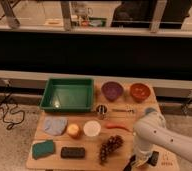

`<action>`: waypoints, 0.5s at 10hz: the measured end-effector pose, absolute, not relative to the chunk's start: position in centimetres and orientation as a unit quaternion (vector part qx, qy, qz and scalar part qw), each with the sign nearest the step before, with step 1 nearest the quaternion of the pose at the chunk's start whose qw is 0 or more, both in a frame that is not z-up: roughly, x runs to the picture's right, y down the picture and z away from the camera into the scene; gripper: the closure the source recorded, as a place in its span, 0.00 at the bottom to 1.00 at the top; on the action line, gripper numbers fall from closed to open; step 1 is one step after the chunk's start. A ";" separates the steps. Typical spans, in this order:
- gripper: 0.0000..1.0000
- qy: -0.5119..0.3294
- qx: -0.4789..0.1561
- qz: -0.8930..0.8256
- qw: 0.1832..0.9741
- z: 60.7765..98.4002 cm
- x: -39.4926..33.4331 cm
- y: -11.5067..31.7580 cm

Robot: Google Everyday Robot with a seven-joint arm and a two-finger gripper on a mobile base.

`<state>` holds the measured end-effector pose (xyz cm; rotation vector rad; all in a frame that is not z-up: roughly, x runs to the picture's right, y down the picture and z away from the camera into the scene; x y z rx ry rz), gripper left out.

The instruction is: Wipe table surface with brush

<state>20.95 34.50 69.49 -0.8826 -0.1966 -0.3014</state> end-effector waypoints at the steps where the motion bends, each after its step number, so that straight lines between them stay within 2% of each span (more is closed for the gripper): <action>1: 0.92 -0.095 -0.424 -0.142 0.890 68.8 21.4 34.9; 3: 0.92 -0.091 -0.426 -0.126 0.891 68.9 23.3 35.2; 5: 0.92 -0.085 -0.433 -0.105 0.891 70.5 25.6 35.1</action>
